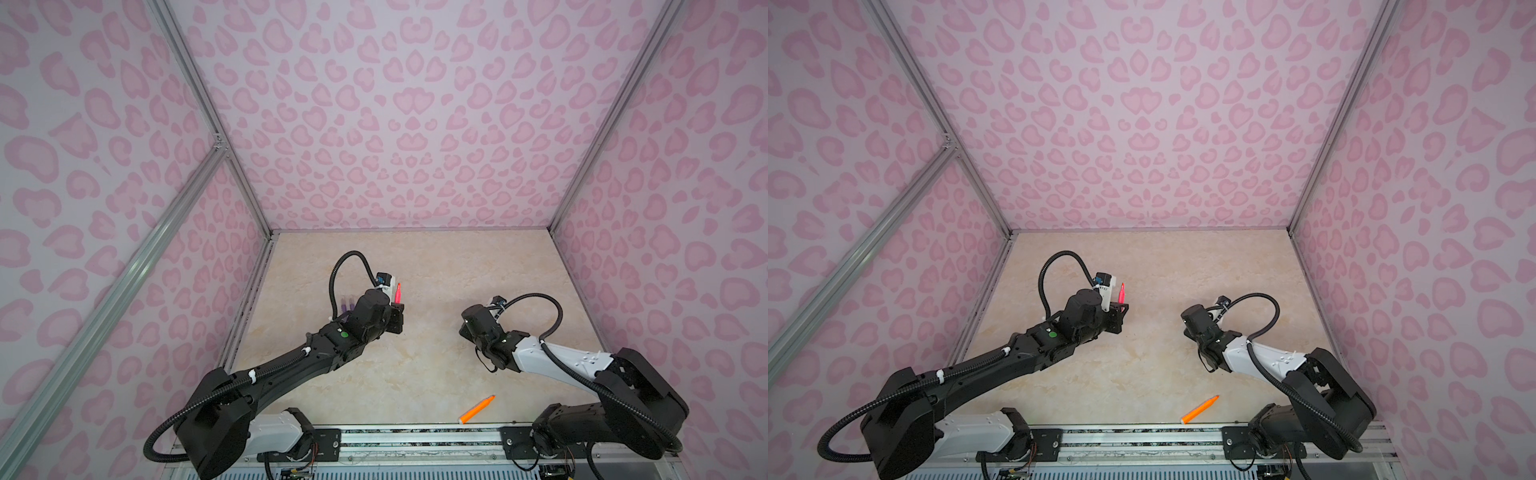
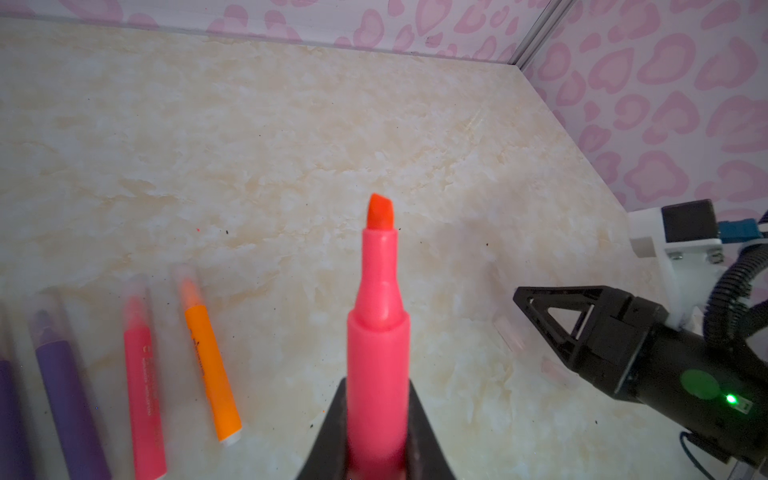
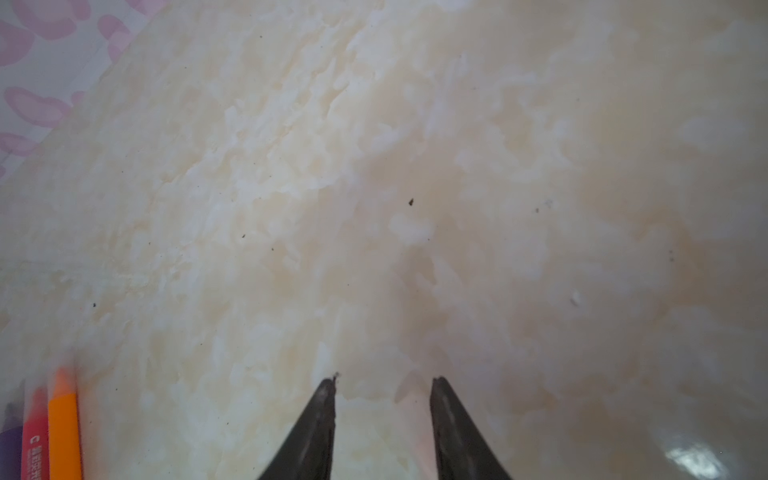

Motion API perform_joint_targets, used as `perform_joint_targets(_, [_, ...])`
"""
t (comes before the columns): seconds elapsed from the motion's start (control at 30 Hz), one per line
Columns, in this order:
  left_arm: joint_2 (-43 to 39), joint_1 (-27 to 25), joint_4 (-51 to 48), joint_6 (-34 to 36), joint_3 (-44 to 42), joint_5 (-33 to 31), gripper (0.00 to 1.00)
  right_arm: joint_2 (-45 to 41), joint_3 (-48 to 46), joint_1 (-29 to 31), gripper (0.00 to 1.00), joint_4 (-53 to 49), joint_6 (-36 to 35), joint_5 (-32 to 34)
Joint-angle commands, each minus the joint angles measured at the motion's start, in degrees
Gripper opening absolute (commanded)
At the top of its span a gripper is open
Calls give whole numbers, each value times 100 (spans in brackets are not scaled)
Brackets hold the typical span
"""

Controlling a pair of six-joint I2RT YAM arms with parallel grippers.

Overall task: Insert the pens into the pen caps
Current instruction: 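Lower the open right gripper over the translucent pink cap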

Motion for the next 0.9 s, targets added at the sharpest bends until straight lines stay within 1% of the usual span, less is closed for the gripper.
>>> perform_joint_targets(0.0, [-15,9,30,51,72,16,3,-194,-96,21,45,-39,-1070,169])
perform_joint_targets(0.03, [-15,8,38,50,71,14,3,-213,-44,21,45,-82,-1283,127])
perform_joint_targets(0.1, [0,3,40,52,73,19,3,-123,61,83,44,-257,-1560,382])
perform_joint_targets(0.13, [3,3,42,59,79,24,3,-78,30,148,45,-154,-1797,452])
perform_joint_targets(0.17, [-2,6,36,60,78,23,3,-39,35,176,45,-190,-1871,511])
perform_joint_targets(0.2, [2,7,34,59,81,15,3,3,28,175,46,-276,-1802,503])
perform_joint_targets(0.23, [9,6,29,65,81,8,3,17,-8,110,46,-327,-1740,299])
perform_joint_targets(0.3, [3,7,31,68,76,-7,3,-8,-257,48,47,77,-1819,-115])
perform_joint_targets(0.33, [3,1,26,72,81,-4,3,-32,-329,79,67,227,-1862,-180])
perform_joint_targets(0.37, [3,3,24,68,82,-3,3,-50,-339,114,69,261,-1887,-182])
perform_joint_targets(0.4, [1,3,26,70,83,-3,3,-67,-329,152,65,249,-1926,-161])
perform_joint_targets(0.47, [11,7,23,77,86,-7,3,-74,-325,180,62,282,-2028,-245])
perform_joint_targets(0.53, [10,13,18,73,94,-3,3,39,-246,183,53,299,-2182,-458])
perform_joint_targets(0.6, [3,3,15,77,97,-8,3,230,-125,182,44,186,-2189,-511])
perform_joint_targets(0.7, [-14,5,2,95,90,-51,3,470,8,185,35,56,-2125,-406])
perform_joint_targets(0.87, [-41,8,-13,112,90,-83,3,670,129,231,33,-115,-2097,-205])
